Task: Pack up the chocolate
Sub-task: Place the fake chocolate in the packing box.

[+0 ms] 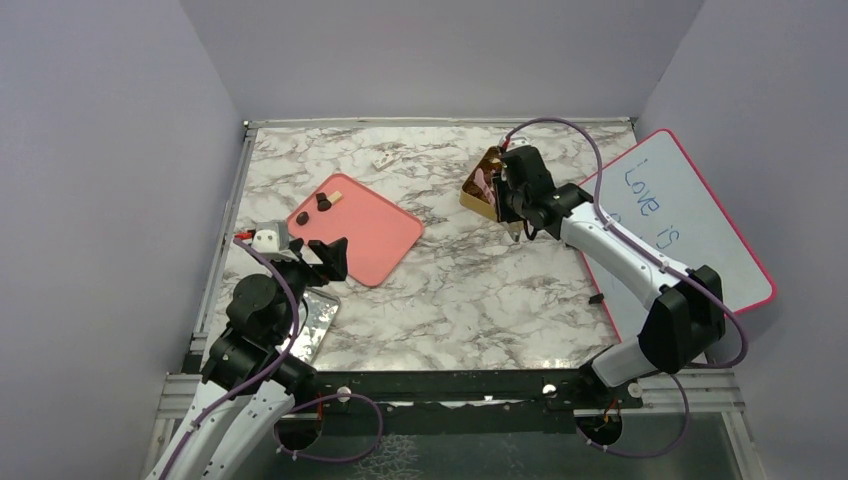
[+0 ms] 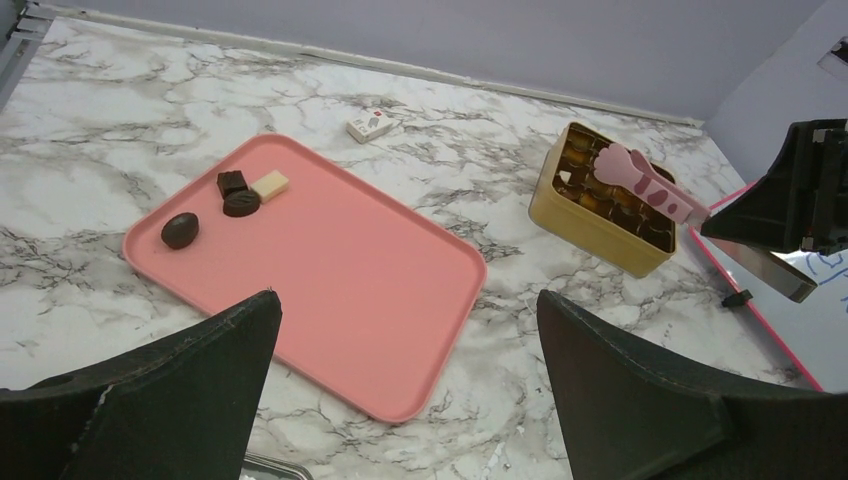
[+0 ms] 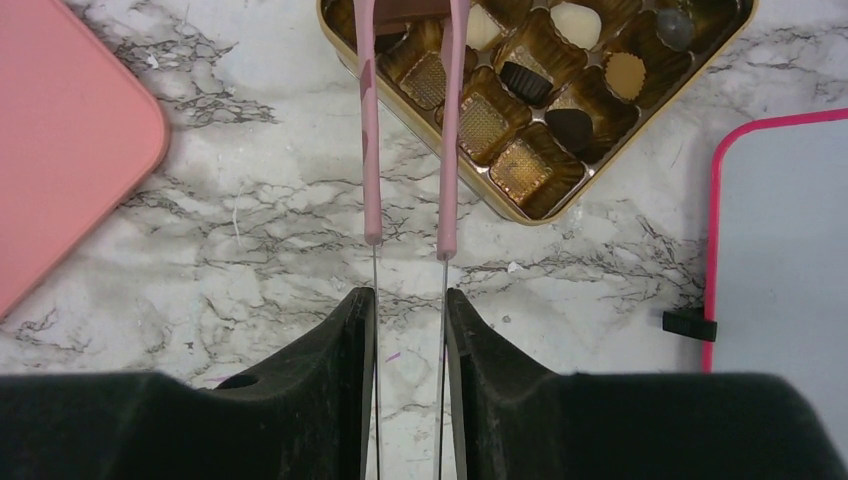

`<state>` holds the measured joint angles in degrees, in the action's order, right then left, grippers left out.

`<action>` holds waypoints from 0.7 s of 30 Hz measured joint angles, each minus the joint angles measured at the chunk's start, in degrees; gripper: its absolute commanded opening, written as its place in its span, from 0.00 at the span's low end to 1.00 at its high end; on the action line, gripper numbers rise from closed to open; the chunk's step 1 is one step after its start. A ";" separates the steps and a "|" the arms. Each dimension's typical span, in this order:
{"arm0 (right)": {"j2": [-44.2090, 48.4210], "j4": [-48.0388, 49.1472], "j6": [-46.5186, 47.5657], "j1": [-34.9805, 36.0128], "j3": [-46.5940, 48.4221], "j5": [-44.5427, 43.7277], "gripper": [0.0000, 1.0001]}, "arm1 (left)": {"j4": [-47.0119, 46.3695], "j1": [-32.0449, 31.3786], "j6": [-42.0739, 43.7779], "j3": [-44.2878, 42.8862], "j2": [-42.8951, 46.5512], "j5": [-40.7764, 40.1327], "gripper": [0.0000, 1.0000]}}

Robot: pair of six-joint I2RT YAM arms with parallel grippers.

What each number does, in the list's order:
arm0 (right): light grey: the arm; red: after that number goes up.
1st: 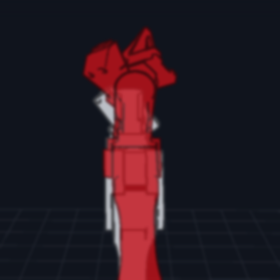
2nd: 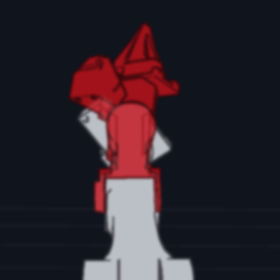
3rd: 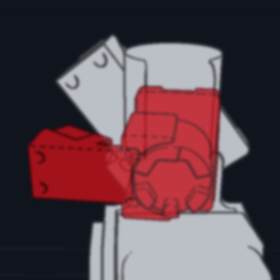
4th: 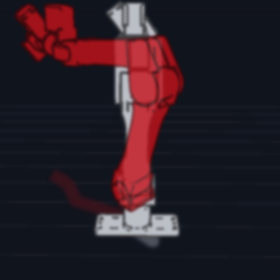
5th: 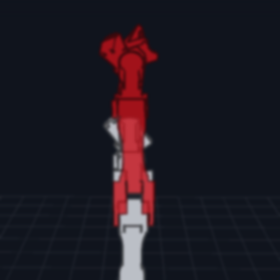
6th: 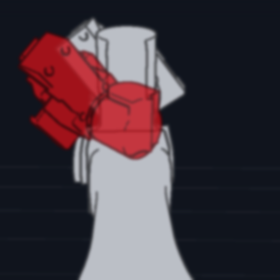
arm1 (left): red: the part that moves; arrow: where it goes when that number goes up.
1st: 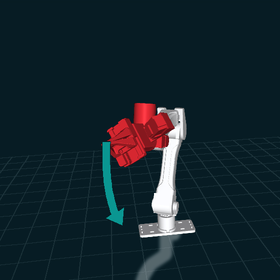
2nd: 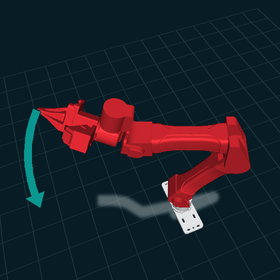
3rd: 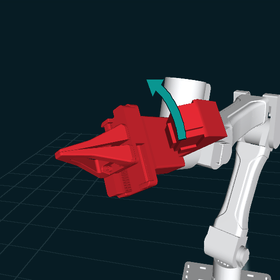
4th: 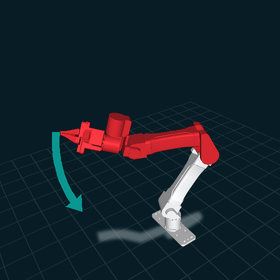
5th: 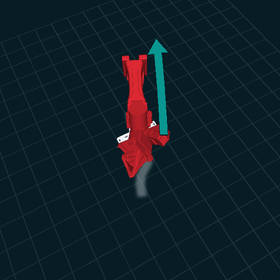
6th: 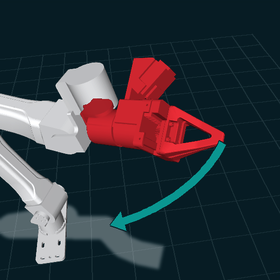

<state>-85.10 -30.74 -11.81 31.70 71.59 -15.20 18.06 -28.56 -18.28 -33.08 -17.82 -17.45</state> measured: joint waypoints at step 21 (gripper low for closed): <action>-1.86 -1.57 -3.41 -0.55 -2.40 0.42 0.38 | -0.22 0.00 0.81 0.37 0.22 0.57 0.99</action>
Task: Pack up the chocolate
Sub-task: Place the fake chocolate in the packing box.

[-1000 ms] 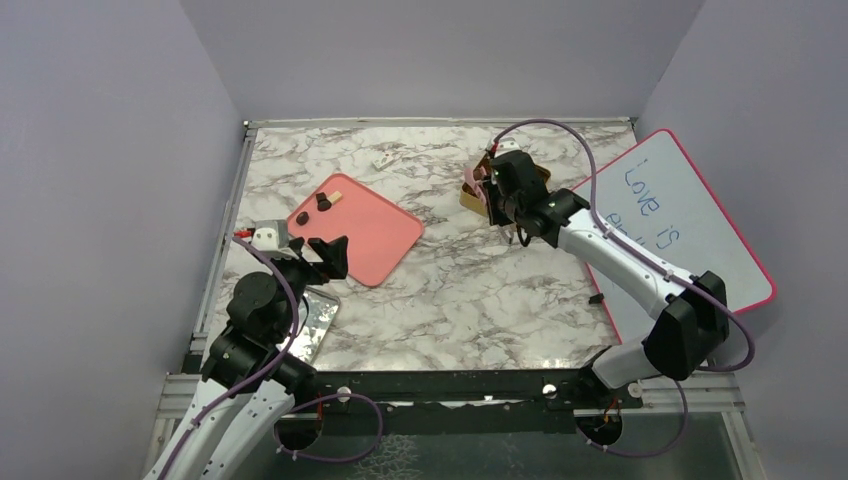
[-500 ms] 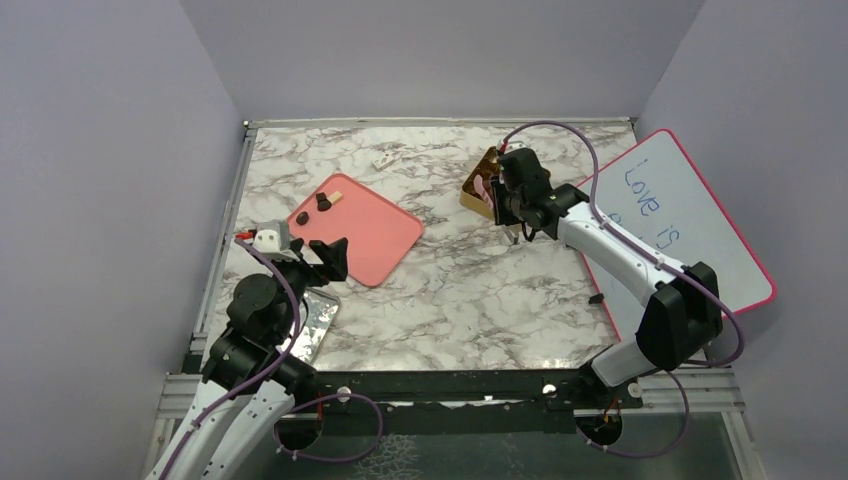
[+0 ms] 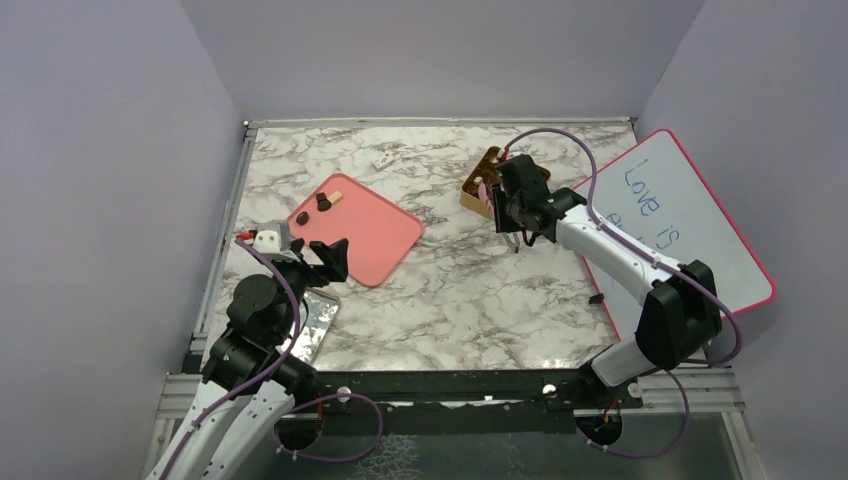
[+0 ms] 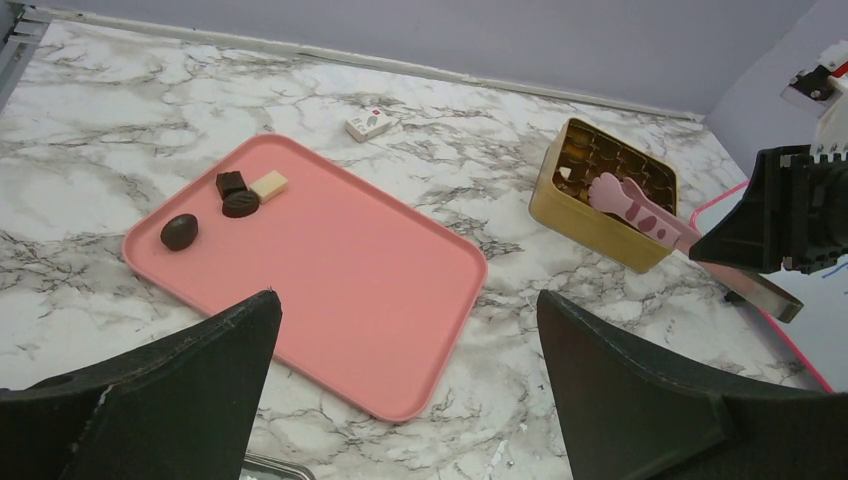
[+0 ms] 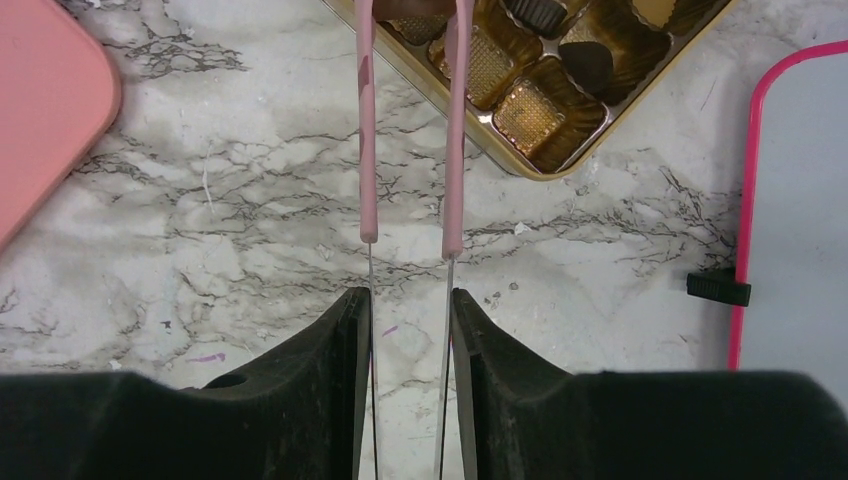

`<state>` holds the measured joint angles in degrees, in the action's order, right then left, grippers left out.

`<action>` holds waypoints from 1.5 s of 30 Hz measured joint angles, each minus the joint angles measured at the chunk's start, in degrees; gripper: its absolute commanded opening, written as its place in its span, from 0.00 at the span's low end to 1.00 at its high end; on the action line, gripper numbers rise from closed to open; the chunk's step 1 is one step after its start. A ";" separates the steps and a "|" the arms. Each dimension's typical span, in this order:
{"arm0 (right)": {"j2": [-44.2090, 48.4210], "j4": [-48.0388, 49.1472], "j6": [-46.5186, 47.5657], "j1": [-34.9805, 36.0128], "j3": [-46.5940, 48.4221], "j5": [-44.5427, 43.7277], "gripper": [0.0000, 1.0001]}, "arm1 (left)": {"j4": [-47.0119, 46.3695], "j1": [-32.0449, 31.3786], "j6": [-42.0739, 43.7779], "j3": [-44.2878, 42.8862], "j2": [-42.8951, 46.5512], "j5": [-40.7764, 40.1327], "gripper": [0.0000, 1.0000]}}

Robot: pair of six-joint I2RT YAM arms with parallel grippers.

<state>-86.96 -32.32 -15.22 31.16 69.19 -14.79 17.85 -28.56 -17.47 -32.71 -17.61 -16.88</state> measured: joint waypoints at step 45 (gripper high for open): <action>6.43 -1.62 5.64 2.34 1.46 8.28 0.36 | 0.48 -0.02 0.61 0.37 5.86 -3.19 0.99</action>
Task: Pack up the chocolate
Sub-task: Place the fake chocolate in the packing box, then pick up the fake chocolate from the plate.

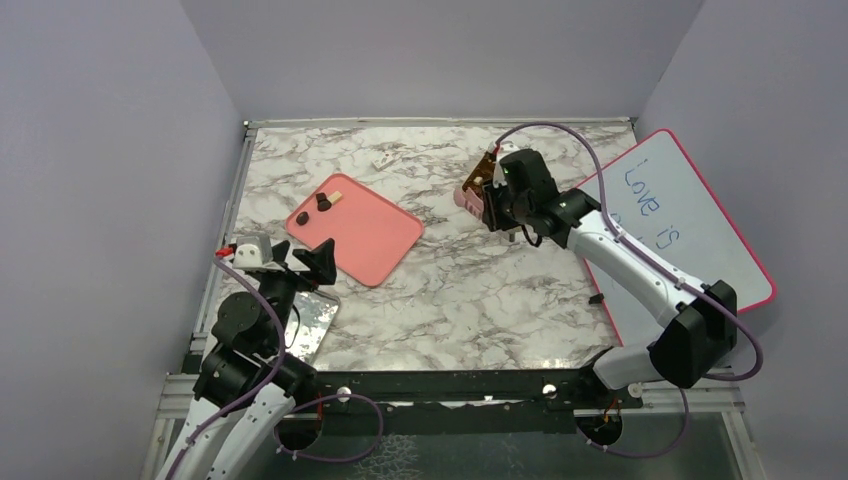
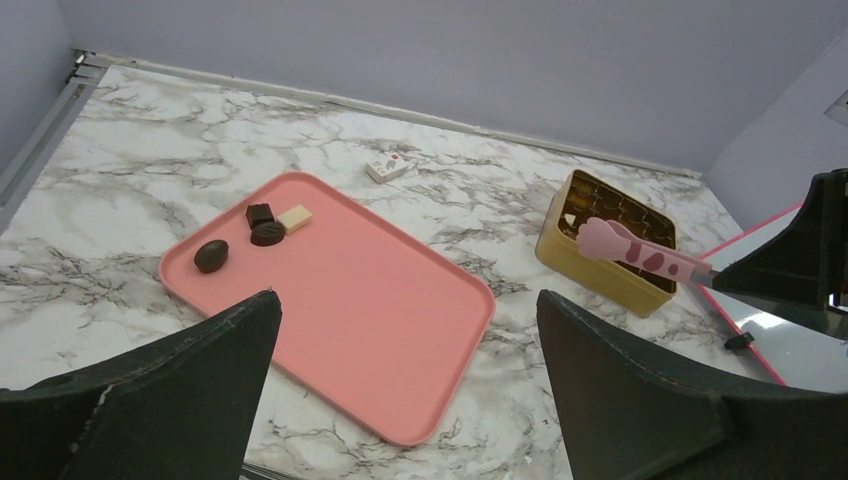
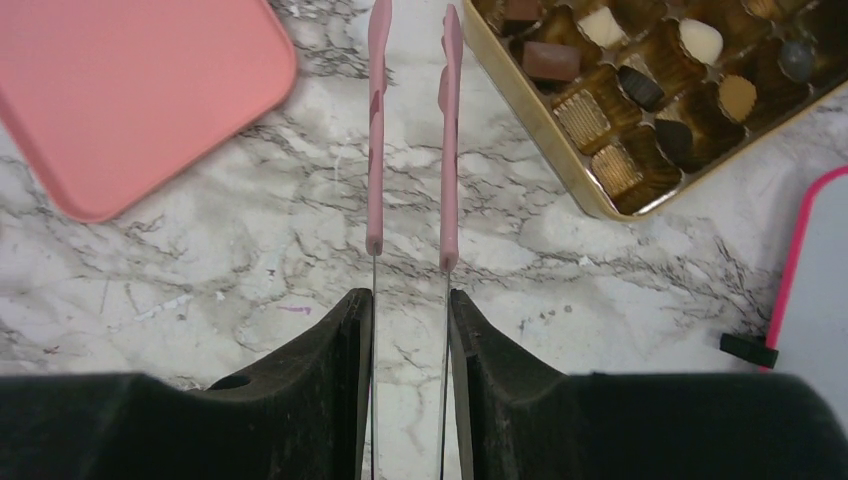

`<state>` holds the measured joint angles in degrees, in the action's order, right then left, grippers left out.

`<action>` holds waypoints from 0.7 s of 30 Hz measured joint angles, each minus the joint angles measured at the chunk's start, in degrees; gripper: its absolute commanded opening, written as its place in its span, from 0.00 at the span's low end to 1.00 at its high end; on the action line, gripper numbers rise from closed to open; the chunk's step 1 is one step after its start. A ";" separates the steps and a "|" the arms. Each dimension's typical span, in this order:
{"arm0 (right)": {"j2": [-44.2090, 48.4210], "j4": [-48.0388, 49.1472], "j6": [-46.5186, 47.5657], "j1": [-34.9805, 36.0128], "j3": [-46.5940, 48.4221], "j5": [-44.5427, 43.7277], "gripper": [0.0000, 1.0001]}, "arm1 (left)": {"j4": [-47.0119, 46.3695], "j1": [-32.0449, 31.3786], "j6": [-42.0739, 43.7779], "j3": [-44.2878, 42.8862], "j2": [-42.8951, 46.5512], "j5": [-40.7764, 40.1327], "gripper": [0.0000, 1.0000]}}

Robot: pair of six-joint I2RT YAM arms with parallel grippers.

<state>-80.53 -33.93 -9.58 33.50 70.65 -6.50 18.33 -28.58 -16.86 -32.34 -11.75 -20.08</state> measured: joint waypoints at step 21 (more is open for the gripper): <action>-15.08 12.20 6.25 12.66 7.43 0.92 0.35 | 0.20 0.00 0.00 0.00 3.32 -4.02 0.99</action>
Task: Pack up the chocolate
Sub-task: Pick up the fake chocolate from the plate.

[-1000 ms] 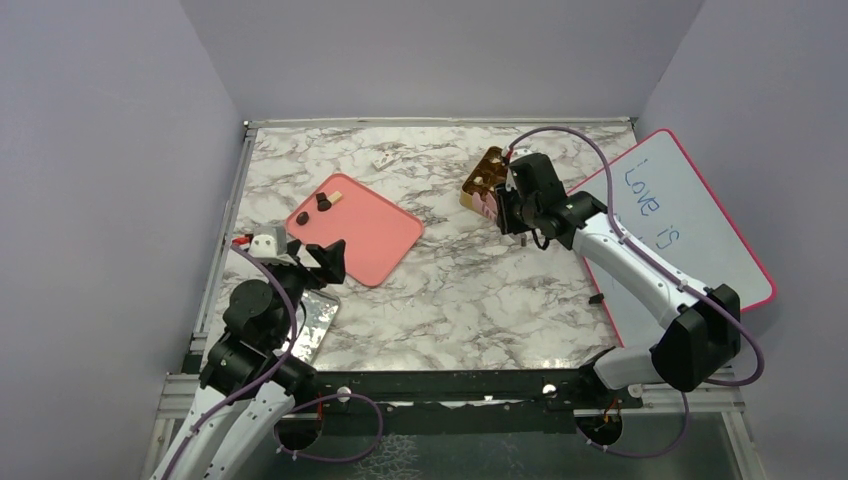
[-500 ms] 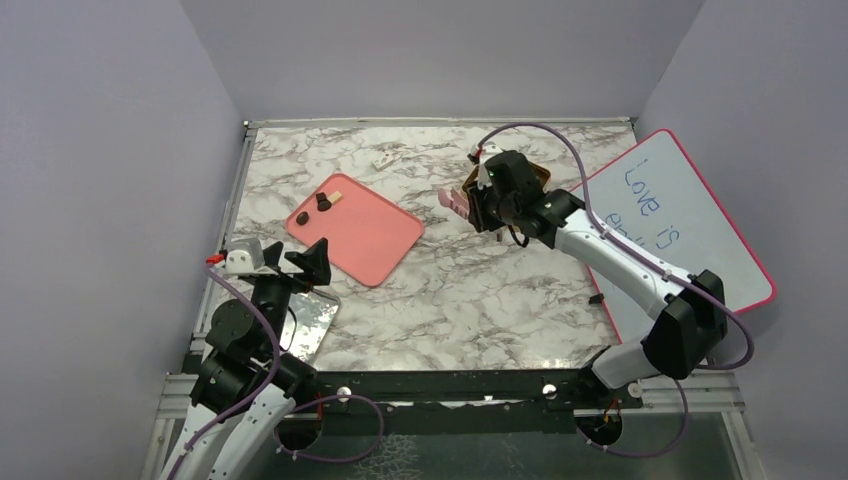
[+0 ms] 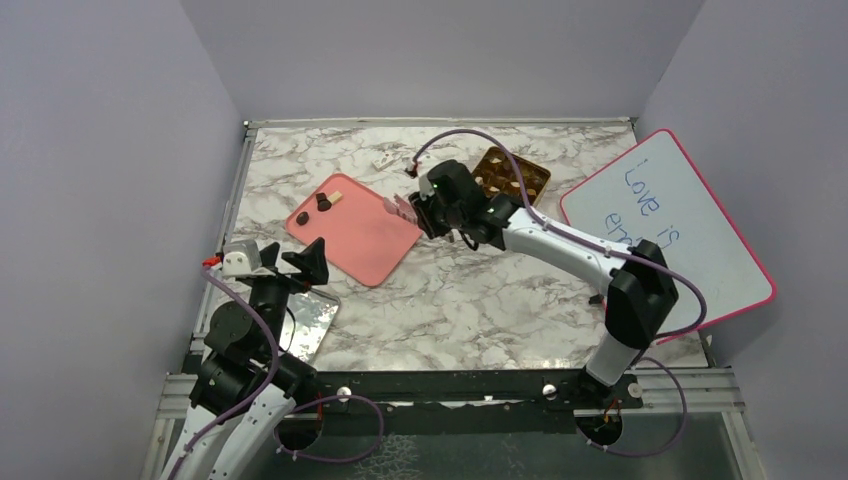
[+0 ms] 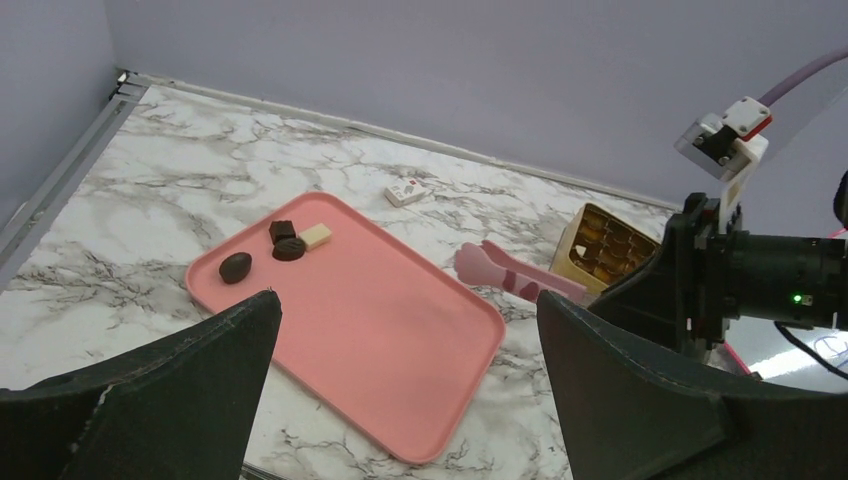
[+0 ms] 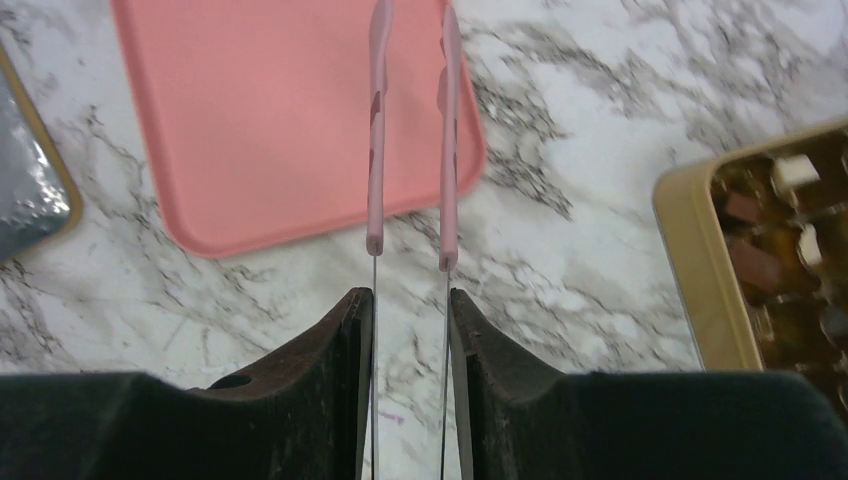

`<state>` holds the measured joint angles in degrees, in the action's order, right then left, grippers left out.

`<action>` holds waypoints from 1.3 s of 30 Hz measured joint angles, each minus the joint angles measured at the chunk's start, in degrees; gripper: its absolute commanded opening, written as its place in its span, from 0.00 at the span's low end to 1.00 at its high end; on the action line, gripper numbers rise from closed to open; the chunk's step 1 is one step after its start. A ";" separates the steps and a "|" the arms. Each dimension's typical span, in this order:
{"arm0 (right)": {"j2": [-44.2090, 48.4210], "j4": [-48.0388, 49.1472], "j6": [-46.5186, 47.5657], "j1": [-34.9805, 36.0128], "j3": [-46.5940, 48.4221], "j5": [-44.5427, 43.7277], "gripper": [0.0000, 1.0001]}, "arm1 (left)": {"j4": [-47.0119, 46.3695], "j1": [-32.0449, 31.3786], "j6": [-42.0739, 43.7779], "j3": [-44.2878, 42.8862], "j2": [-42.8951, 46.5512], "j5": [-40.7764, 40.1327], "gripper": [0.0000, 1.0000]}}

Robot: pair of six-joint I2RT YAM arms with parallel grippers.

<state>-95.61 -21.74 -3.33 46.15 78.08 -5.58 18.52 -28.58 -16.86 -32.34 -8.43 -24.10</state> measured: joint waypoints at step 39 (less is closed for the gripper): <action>-39.06 8.37 13.99 7.04 37.53 -2.64 0.41 | 0.00 0.00 -0.22 0.00 4.70 -3.82 0.99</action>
<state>-134.67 -13.37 10.66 53.19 115.61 -8.23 18.52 -28.58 -17.08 -32.34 -3.73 -27.92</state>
